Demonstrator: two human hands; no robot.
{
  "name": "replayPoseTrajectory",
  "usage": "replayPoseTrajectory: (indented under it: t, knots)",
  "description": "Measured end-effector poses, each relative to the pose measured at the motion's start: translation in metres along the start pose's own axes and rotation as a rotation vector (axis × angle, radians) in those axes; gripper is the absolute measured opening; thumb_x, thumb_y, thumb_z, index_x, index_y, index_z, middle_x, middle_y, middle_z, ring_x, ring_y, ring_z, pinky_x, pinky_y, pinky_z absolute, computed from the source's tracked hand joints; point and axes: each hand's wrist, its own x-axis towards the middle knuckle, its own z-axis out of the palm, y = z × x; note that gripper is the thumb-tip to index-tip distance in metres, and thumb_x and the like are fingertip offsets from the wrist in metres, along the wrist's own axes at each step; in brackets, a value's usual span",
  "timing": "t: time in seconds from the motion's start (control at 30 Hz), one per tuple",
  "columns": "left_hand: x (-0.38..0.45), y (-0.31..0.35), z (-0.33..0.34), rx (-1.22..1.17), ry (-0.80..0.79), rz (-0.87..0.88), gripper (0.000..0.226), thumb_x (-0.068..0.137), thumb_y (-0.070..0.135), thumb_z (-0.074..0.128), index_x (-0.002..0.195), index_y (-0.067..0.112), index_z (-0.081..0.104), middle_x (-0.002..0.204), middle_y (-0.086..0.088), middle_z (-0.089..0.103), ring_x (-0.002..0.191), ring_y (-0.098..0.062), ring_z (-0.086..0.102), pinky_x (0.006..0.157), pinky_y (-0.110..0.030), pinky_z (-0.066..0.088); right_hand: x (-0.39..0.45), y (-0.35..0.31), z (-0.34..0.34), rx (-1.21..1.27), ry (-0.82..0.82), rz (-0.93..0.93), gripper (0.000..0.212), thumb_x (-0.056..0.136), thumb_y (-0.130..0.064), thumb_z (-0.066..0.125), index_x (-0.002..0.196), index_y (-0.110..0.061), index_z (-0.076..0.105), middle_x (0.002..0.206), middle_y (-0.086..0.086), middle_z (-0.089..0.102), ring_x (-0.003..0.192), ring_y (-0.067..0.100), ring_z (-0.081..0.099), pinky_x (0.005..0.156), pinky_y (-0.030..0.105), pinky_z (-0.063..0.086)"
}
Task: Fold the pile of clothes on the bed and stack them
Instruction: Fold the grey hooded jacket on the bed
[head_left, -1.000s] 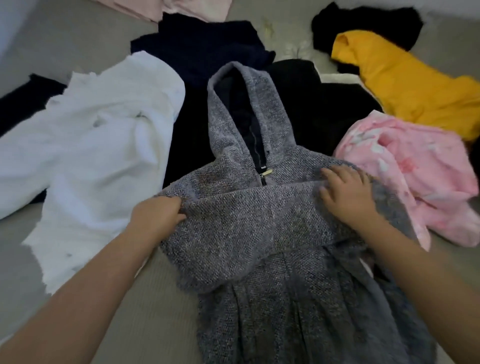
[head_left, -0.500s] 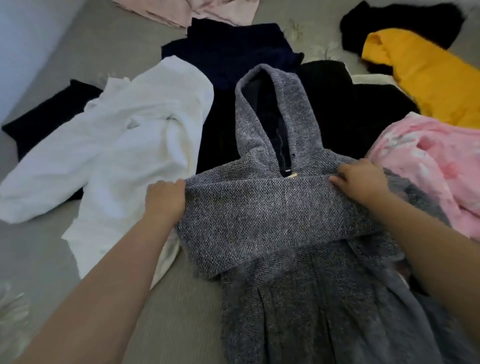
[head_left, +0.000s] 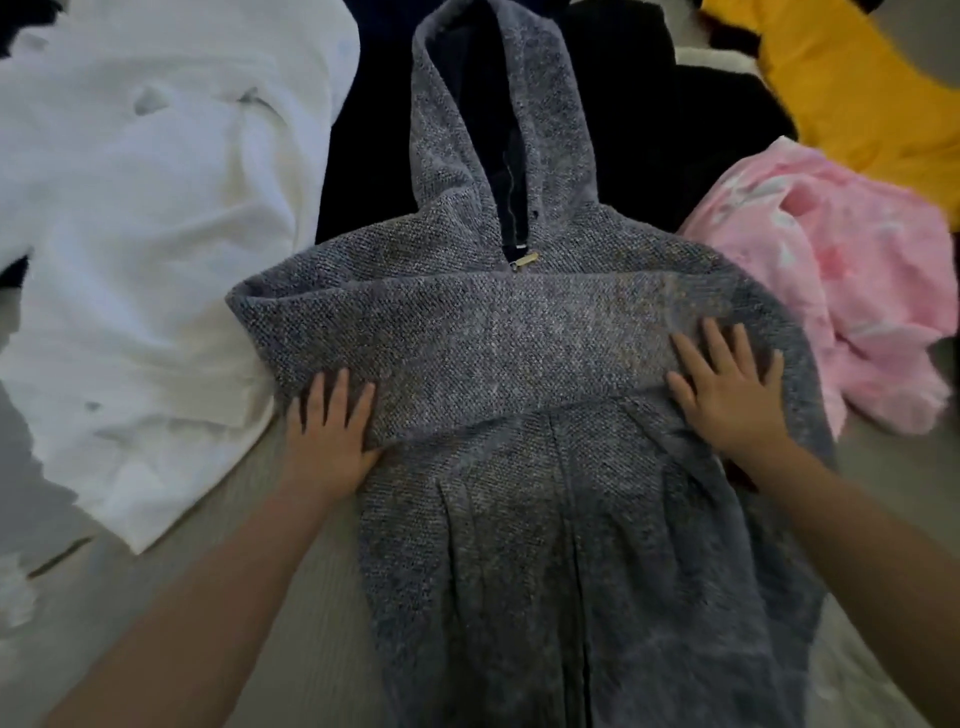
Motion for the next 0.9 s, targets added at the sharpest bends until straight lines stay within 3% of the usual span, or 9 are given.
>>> replayPoseTrajectory:
  t: [0.07,0.13,0.23,0.37,0.47,0.53,0.63,0.77,0.9]
  knots:
    - [-0.001,0.011,-0.01,0.057,-0.064,-0.025,0.077,0.09,0.061,0.025,0.147,0.02,-0.008,0.154,-0.011,-0.013,0.141,-0.033,-0.007,0.113,-0.049,0.005,-0.002,0.009,-0.002,0.12,0.021,0.078,0.052,0.098,-0.043,0.027,0.146,-0.028,0.017,0.157,0.003,0.002,0.143,0.025,-0.004,0.112,0.052,-0.001]
    - [-0.007,0.024,-0.021,0.08,-0.107,-0.055,0.078,0.092,0.056,0.031,0.147,0.016,-0.008,0.154,-0.013,-0.011,0.141,-0.034,-0.006,0.113,-0.05,0.006,-0.012,0.019,-0.003,0.271,0.163,0.156,0.053,0.098,-0.041,0.032,0.145,-0.018,0.024,0.155,0.012,0.01,0.143,0.03,0.005,0.113,0.051,0.006]
    - [-0.024,0.048,-0.033,0.027,-0.041,0.034,0.077,0.093,0.041,0.04,0.146,0.011,-0.008,0.154,-0.012,-0.012,0.142,-0.029,-0.009,0.114,-0.046,0.005,-0.04,0.049,0.009,0.445,0.283,0.295,0.057,0.094,-0.029,0.049,0.142,-0.005,0.03,0.15,0.021,0.023,0.139,0.035,0.019,0.112,0.047,0.019]
    - [-0.048,0.1,-0.047,-0.06,0.085,0.229,0.072,0.095,0.038,0.034,0.146,0.014,-0.011,0.154,-0.009,-0.017,0.142,-0.025,-0.016,0.115,-0.039,-0.001,-0.079,0.106,0.042,0.76,0.197,0.496,0.054,0.085,-0.014,0.063,0.132,0.001,0.04,0.131,0.024,0.048,0.119,0.038,0.046,0.098,0.042,0.038]
    - [-0.051,0.14,-0.061,-0.049,0.158,0.309,0.069,0.097,0.039,0.033,0.147,0.014,-0.008,0.154,-0.01,-0.015,0.142,-0.027,-0.016,0.116,-0.038,0.0,-0.095,0.125,0.067,0.907,-0.02,0.641,0.052,0.087,-0.023,0.063,0.129,0.001,0.045,0.129,0.022,0.053,0.115,0.036,0.051,0.093,0.039,0.039]
    - [-0.05,0.165,-0.07,-0.009,0.177,0.337,0.067,0.097,0.039,0.031,0.147,0.015,-0.007,0.154,-0.009,-0.014,0.142,-0.026,-0.015,0.116,-0.038,0.001,-0.097,0.128,0.073,0.898,-0.023,0.618,0.039,0.088,-0.024,0.061,0.114,0.004,0.058,0.112,0.025,0.062,0.104,0.037,0.057,0.078,0.035,0.04]
    - [-0.047,0.198,-0.083,0.01,0.176,0.368,0.066,0.097,0.042,0.033,0.148,0.017,-0.002,0.155,-0.007,-0.011,0.142,-0.024,-0.013,0.116,-0.038,0.004,-0.1,0.143,0.062,0.801,0.202,0.568,0.028,0.091,-0.02,0.056,0.097,0.007,0.064,0.089,0.029,0.064,0.089,0.041,0.06,0.065,0.034,0.034]
    - [-0.042,0.229,-0.102,-0.001,0.173,0.302,0.069,0.096,0.045,0.034,0.147,0.017,-0.001,0.156,-0.006,-0.008,0.143,-0.025,-0.009,0.116,-0.036,0.007,-0.09,0.203,0.011,0.862,0.559,0.607,0.026,0.092,-0.017,0.053,0.103,0.004,0.065,0.093,0.029,0.064,0.091,0.041,0.058,0.07,0.036,0.039]
    - [-0.036,0.25,-0.124,-0.052,0.053,0.198,0.067,0.098,0.039,0.034,0.147,0.016,-0.004,0.156,-0.004,-0.008,0.143,-0.025,-0.007,0.116,-0.038,0.013,-0.049,0.239,-0.061,0.753,0.722,0.433,0.022,0.09,-0.014,0.054,0.096,0.003,0.066,0.096,0.026,0.064,0.092,0.038,0.058,0.069,0.036,0.038]
